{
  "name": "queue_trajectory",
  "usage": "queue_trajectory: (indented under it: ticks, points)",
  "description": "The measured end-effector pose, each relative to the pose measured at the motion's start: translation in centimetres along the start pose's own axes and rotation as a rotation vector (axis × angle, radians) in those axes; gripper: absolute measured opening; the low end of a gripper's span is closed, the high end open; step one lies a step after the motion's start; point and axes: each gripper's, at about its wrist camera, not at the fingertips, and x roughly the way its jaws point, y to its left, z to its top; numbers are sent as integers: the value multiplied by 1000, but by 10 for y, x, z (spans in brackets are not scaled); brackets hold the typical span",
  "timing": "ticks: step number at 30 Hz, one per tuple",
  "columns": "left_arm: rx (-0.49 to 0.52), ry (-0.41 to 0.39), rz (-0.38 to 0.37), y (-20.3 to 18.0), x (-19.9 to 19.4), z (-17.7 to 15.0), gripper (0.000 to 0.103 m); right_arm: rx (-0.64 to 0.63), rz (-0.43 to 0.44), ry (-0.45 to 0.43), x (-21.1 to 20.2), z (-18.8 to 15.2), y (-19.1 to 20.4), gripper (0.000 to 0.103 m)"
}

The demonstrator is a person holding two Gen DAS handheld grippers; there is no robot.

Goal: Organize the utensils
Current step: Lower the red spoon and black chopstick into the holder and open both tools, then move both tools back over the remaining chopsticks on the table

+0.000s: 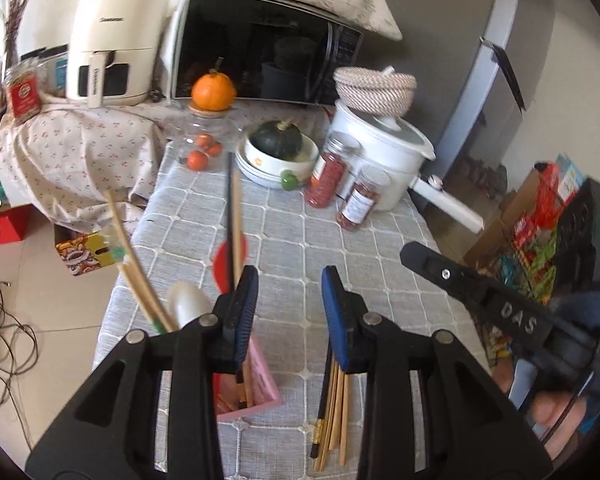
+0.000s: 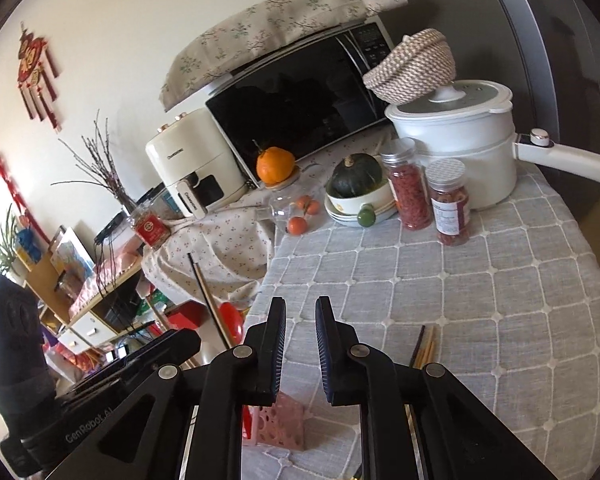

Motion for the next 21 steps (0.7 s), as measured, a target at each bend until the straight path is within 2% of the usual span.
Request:
queue_trajectory:
  ticks: [2, 7, 8, 11, 13, 17, 21]
  points:
    - [41, 29, -3, -14, 8, -4, 35, 37, -34, 36, 2, 1, -14, 18]
    - [118, 135, -6, -42, 31, -19, 36, 222, -81, 208, 15, -12, -62, 19]
    - [130, 157, -11, -47, 36, -22, 37, 252, -89, 248, 18, -16, -69, 21]
    - [160, 208, -22, -60, 48, -30, 51, 332, -122, 354, 26, -31, -95, 22]
    - [177, 243, -18, -66, 58, -36, 54, 367, -154, 402, 29, -40, -108, 22]
    - [159, 318, 23, -71, 82, -45, 55, 394, -170, 449, 26, -49, -122, 23]
    - [109, 393, 19, -71, 103, -56, 55, 405, -199, 469, 20, -52, -131, 27]
